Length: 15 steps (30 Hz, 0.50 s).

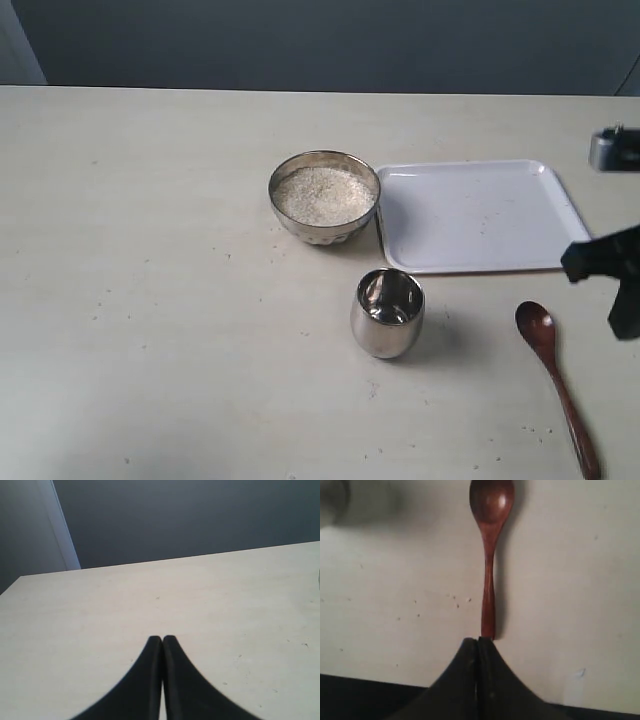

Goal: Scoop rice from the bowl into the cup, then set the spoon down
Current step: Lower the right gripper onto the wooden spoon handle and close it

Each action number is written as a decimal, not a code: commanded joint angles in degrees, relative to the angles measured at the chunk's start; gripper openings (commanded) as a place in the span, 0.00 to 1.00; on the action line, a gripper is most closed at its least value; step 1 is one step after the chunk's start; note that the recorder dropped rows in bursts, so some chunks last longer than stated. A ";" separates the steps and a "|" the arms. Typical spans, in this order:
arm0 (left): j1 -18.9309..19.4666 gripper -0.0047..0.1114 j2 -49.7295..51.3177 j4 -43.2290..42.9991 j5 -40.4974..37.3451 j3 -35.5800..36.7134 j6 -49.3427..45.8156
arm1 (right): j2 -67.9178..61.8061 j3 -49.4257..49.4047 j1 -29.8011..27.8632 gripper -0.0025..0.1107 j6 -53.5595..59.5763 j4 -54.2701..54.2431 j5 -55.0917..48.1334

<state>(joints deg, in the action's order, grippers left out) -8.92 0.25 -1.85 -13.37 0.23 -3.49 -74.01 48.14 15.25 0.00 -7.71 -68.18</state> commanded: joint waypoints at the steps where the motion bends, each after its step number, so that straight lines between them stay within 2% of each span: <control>1: -0.32 0.04 -0.25 -0.39 0.08 -0.23 0.37 | 0.50 -8.43 0.24 0.17 1.33 -3.02 5.26; 6: -0.32 0.04 -0.25 -0.39 0.08 -0.23 0.37 | -0.66 -12.93 0.24 0.54 1.89 -3.32 11.25; 7: -0.32 0.04 -0.25 -0.39 0.08 -0.23 0.37 | -0.86 -13.46 0.24 0.56 1.89 -3.32 12.33; 15: -0.32 0.04 -0.25 -0.39 0.08 -0.23 0.37 | -4.96 -16.20 0.24 0.56 1.78 -3.32 17.04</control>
<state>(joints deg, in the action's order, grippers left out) -8.92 0.25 -1.85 -13.37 0.23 -3.49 -77.74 32.52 15.35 1.57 -11.13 -52.20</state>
